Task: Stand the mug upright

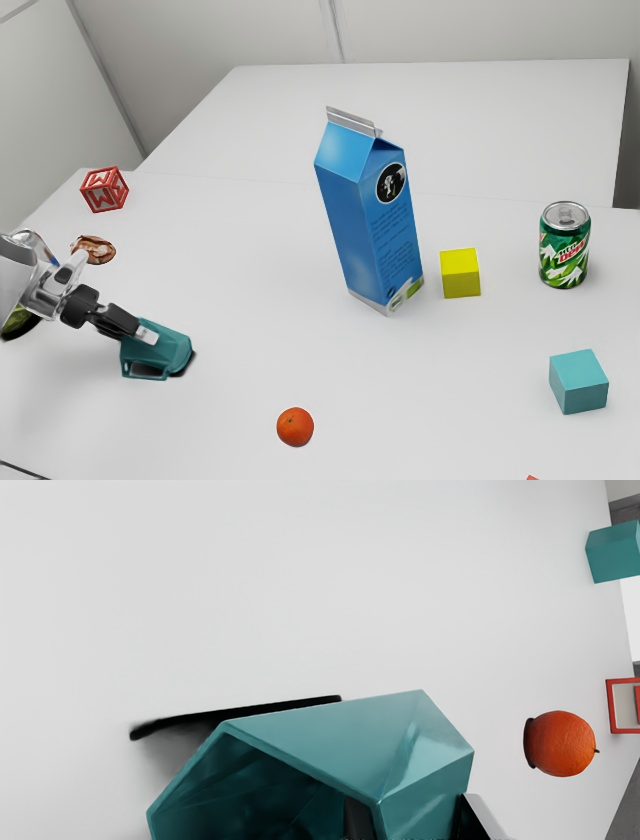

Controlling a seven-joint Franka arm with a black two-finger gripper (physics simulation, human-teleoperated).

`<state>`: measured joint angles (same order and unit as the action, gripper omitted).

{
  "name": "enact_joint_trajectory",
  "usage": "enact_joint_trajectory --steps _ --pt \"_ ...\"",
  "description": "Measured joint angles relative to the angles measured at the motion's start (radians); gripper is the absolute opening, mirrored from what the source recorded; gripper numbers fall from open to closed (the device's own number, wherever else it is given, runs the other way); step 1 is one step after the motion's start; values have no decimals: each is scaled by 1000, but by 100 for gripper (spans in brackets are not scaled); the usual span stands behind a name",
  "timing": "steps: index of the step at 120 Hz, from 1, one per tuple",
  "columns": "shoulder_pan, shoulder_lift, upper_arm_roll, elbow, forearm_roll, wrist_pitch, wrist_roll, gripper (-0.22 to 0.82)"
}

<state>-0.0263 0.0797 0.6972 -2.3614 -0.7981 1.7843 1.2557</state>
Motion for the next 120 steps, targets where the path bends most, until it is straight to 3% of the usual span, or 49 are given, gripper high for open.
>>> enact_joint_trajectory --steps 36,55,88,120 --pt "-33 -68 -3 1 4 15 10 -13" --pt "-57 -135 -26 21 18 43 -6 -16" --pt "-174 -156 -241 91 285 210 -118 -17" --pt "-205 -101 -364 155 621 361 -295 -18"
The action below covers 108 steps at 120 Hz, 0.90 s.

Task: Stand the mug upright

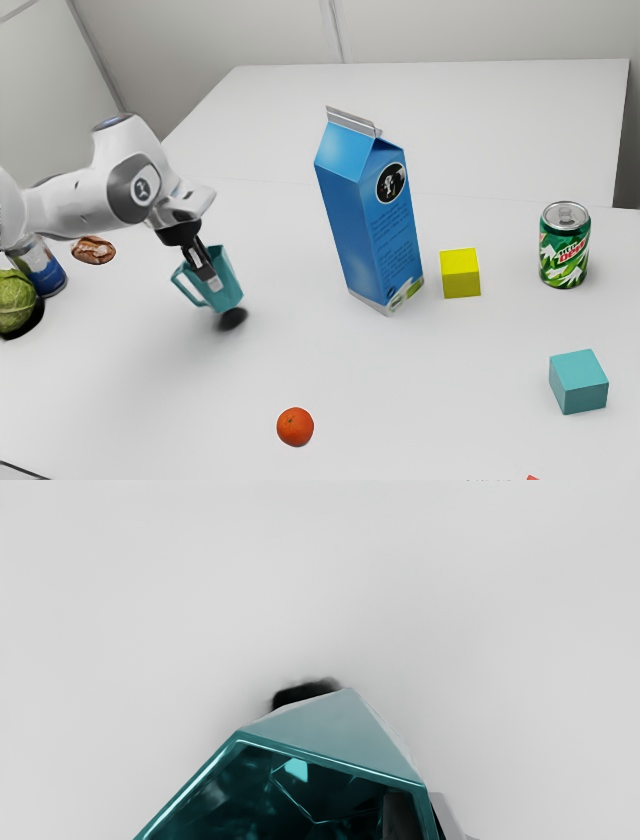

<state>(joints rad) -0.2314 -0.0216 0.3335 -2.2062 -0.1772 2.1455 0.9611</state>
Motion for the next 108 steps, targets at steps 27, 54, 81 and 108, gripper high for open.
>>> enact_joint_trajectory --steps 27,54,81,108 --pt "-45 23 -54 9 117 71 -133 -18" --pt "-121 35 -71 -2 155 107 -241 -18" --pt "-124 55 -72 -33 163 145 -322 -18" --pt "-1 55 -72 -44 168 173 -379 -18"
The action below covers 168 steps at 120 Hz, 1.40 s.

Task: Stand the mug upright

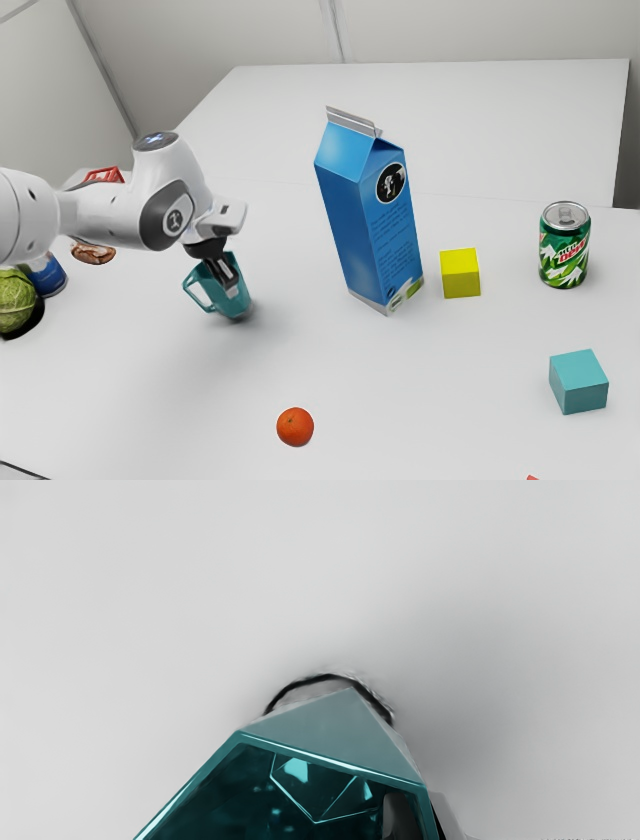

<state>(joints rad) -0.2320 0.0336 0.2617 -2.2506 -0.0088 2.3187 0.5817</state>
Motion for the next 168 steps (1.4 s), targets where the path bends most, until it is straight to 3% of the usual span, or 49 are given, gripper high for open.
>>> enact_joint_trajectory --steps 62,88,116,135,155,168 --pt "-59 42 -1 9 -5 28 -82 -17" --pt "-64 41 -1 11 -14 25 -88 3" --pt "-61 6 -1 31 -13 17 -88 37" --pt "-53 -35 -3 59 -13 -8 -89 50" --pt "-34 -35 -14 213 -22 -107 -91 55" --pt "-21 28 -15 418 -39 -259 -110 57"
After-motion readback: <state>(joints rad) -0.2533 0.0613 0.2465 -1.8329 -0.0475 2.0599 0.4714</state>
